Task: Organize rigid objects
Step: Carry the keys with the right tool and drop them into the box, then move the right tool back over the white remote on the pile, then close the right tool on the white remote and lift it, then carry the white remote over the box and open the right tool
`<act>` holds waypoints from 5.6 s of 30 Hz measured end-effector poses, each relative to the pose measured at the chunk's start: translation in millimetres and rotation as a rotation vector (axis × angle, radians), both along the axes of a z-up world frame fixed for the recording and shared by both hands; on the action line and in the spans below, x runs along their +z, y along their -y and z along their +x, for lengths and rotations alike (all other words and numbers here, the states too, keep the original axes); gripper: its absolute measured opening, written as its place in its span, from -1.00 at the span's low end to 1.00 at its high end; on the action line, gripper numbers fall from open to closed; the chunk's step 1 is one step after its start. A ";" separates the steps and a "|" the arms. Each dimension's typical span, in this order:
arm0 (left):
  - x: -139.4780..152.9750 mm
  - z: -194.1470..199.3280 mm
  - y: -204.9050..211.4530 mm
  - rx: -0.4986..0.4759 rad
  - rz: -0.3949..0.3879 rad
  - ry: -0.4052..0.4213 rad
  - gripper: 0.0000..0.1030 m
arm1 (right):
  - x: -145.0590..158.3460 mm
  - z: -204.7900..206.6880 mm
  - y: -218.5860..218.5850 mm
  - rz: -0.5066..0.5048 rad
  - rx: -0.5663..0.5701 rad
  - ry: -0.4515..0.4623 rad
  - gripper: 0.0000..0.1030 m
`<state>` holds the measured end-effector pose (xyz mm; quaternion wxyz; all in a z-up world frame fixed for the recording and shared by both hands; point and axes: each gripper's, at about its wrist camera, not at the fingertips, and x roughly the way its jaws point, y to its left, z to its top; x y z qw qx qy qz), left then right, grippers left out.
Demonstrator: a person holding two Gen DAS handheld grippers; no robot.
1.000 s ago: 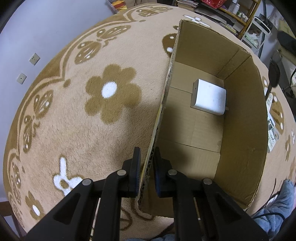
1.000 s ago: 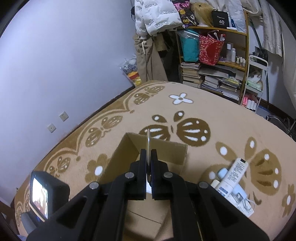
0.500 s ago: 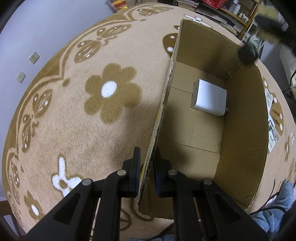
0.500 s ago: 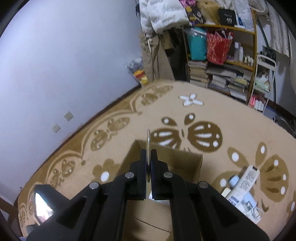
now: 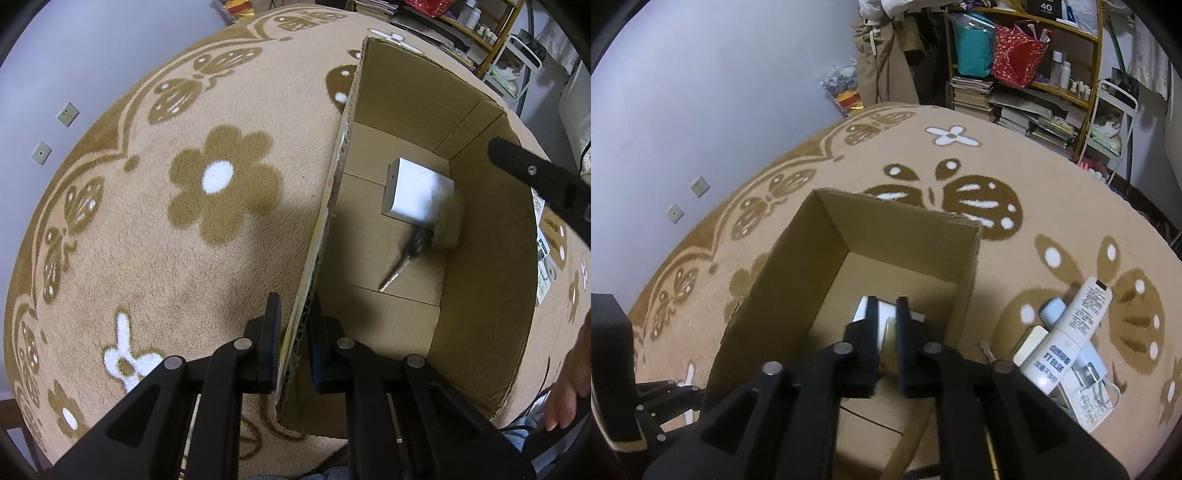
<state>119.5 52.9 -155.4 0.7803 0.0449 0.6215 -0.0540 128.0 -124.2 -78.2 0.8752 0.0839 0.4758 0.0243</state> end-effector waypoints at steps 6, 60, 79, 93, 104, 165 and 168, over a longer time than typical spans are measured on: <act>-0.9 -0.1 0.1 -0.001 0.003 0.000 -0.74 | 20.2 -10.1 16.6 -0.041 -0.040 0.082 0.54; -1.3 1.7 2.4 -0.007 0.036 -0.006 -0.72 | -81.5 -37.4 129.5 -0.147 -0.544 -0.193 0.85; -3.5 1.6 3.8 -0.009 0.039 -0.010 -0.72 | -71.6 -54.8 140.2 0.023 -0.428 -0.162 -0.15; -4.2 2.2 3.3 -0.009 0.039 -0.011 -0.72 | -51.1 -59.8 132.2 0.052 -0.408 -0.066 -0.57; -4.3 2.3 3.7 -0.014 0.040 -0.010 -0.74 | -25.6 -64.3 130.4 0.039 -0.414 0.033 -0.59; -4.4 2.8 4.6 -0.017 0.031 -0.008 -0.75 | 28.4 -23.7 -7.3 -0.068 0.013 0.213 -0.60; -4.0 2.4 4.0 -0.016 0.029 -0.007 -0.75 | 21.0 -18.8 -3.5 -0.038 -0.011 0.174 -0.60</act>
